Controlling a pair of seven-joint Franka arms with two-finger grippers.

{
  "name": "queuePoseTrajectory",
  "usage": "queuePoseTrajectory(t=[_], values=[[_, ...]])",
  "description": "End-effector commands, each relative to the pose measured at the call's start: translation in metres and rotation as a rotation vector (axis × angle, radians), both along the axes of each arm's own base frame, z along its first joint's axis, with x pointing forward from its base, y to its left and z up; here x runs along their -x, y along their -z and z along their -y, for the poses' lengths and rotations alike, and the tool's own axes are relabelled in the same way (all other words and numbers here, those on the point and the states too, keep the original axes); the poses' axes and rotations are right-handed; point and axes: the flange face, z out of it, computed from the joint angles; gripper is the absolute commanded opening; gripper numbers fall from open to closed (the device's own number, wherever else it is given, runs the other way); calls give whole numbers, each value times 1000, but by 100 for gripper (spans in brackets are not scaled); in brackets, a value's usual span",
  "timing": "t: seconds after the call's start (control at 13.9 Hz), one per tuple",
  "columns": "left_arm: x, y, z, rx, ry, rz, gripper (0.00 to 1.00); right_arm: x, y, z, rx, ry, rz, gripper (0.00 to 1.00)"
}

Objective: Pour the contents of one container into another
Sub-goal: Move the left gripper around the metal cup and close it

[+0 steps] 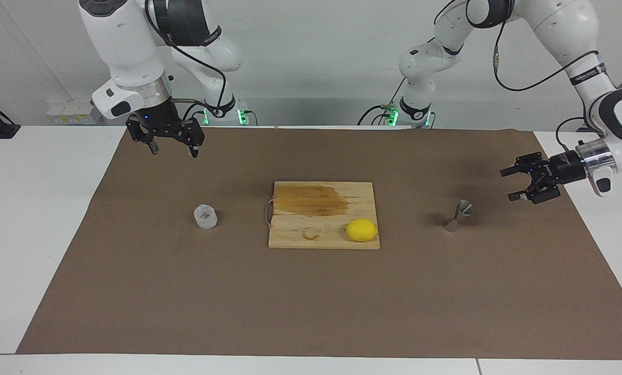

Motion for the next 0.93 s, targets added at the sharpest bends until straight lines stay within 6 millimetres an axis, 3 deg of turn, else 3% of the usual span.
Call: queuePoseTrajectory(t=[0.0,0.5,0.86], values=[[2,32,-10,90,-54,-70,100,3,-3,2,0,6,-2,100],[22,97,-3,302,-191,-163,100,3,-3,2,0,6,-2,100],[27,112,5,315,-183,-176,100,3,-3,2,0,6,-2,100]])
